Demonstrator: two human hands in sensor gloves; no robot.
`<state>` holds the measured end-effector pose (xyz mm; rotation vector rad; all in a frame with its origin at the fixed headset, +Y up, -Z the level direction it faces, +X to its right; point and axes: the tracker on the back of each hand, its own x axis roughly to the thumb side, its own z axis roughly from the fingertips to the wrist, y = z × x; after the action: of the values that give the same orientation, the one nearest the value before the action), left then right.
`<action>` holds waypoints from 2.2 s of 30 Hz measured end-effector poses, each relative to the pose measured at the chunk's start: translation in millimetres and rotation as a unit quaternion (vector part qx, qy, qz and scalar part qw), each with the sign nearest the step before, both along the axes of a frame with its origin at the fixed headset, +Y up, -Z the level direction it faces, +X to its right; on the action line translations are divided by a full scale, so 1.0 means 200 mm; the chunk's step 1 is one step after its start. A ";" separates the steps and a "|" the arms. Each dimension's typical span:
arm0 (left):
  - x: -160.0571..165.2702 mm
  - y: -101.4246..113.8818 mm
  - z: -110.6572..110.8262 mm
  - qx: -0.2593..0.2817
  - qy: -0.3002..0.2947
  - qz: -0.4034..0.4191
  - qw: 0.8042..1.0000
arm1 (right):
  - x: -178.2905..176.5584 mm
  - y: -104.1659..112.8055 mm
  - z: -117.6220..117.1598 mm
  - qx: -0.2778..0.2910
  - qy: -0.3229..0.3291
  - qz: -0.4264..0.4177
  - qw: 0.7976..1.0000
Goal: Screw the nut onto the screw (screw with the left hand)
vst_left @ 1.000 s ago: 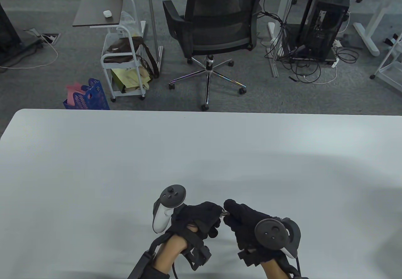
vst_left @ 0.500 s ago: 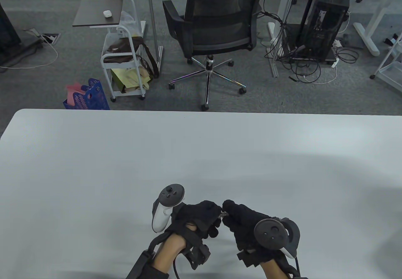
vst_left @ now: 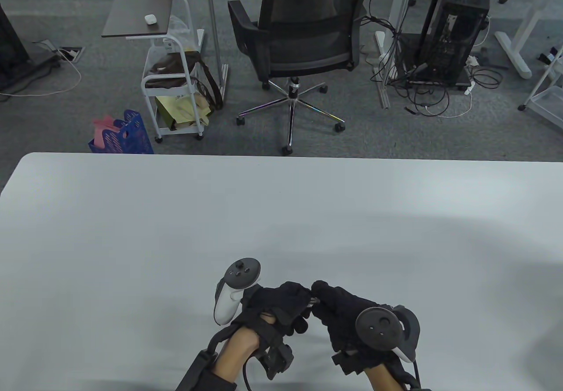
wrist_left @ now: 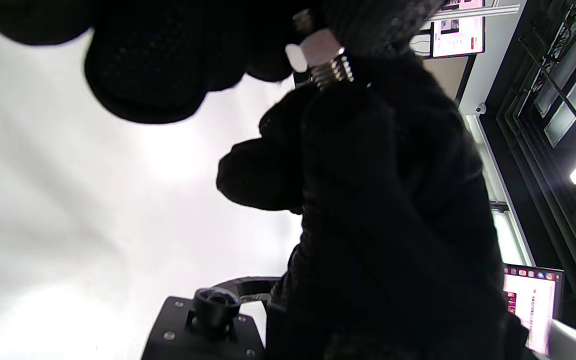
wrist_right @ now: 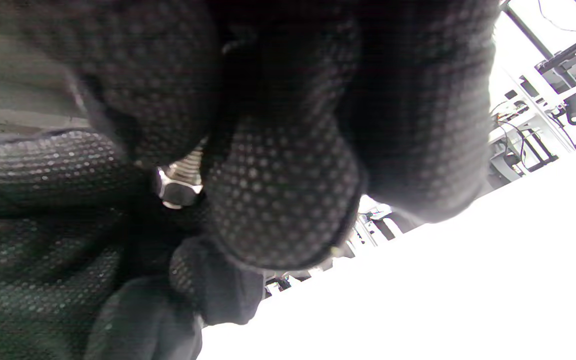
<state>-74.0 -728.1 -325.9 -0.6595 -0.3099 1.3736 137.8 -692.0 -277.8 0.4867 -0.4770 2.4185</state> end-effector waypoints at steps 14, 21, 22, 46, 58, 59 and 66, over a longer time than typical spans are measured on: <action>0.00 -0.01 0.01 -0.013 0.001 0.009 1.000 | 0.00 0.00 0.00 0.001 0.000 0.005 1.000; 0.00 0.00 0.01 -0.008 0.012 -0.007 1.000 | -0.01 0.00 0.00 0.000 0.003 0.004 1.000; 0.00 0.00 0.01 -0.007 0.003 -0.007 1.000 | -0.01 0.00 0.00 -0.001 0.004 0.005 1.000; 0.00 0.01 0.01 0.001 0.011 -0.011 1.000 | -0.01 0.01 0.00 0.000 0.002 0.004 1.000; 0.01 0.00 0.01 -0.004 0.010 -0.004 1.000 | -0.01 0.01 0.00 -0.002 0.005 0.001 1.000; 0.01 0.01 0.01 -0.008 0.001 -0.001 1.000 | -0.01 0.01 0.01 -0.003 0.005 0.003 1.000; -0.01 -0.02 0.01 -0.028 0.017 0.008 0.999 | -0.01 0.01 0.00 -0.002 0.005 0.001 1.000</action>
<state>-75.3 -732.6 -323.0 -0.6807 -0.2494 1.4111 135.2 -689.8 -277.0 0.4964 -0.4670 2.4185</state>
